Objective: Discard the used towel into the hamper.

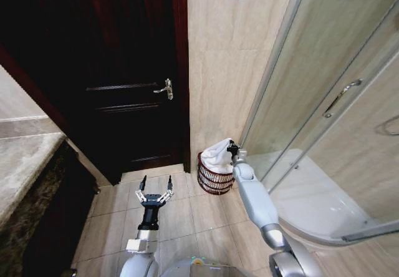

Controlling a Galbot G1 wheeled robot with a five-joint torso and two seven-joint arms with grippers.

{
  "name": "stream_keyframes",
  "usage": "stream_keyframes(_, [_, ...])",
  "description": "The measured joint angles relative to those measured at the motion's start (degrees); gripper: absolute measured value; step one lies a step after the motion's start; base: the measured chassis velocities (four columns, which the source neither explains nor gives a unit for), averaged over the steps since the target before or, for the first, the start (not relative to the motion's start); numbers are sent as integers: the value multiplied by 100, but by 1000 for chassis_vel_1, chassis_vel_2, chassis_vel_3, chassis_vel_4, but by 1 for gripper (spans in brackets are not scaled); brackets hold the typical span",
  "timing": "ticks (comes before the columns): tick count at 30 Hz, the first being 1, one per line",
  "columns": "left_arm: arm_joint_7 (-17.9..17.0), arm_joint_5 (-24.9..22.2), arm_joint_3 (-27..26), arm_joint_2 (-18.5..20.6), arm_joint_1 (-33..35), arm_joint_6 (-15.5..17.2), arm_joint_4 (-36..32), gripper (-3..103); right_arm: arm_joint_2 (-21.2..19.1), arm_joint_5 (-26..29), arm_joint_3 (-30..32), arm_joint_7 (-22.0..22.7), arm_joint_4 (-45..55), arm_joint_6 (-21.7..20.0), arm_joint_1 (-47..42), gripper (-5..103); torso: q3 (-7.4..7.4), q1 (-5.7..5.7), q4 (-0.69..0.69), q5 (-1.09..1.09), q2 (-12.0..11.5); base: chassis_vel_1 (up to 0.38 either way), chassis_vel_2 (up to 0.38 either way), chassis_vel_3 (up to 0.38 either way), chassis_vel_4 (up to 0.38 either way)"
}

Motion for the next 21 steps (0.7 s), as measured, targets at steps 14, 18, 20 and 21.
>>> stream_keyframes(14, [-70,137,-101,-76,-72,123,124,100,-249,80,13,-48,678,-25,-756,0,-233,-198,-1,1,-431,0,0,0,0])
stream_keyframes(18, [426,-135,-606,5,-252,372,234,100,-314,82,-12,-72,884,2,-930,0,-306,-252,-1,-1,-561,0,0,0,0])
stream_keyframes(20, [725,-258,-824,7,-266,466,233,100,-345,81,-18,-97,936,6,-973,0,-325,-269,-1,0,-597,0,0,0,0])
stream_keyframes(21, [1225,-473,-1131,-37,-261,657,205,100,-391,82,-26,-147,1002,7,-1018,0,-354,-294,0,0,-648,0,0,0,0])
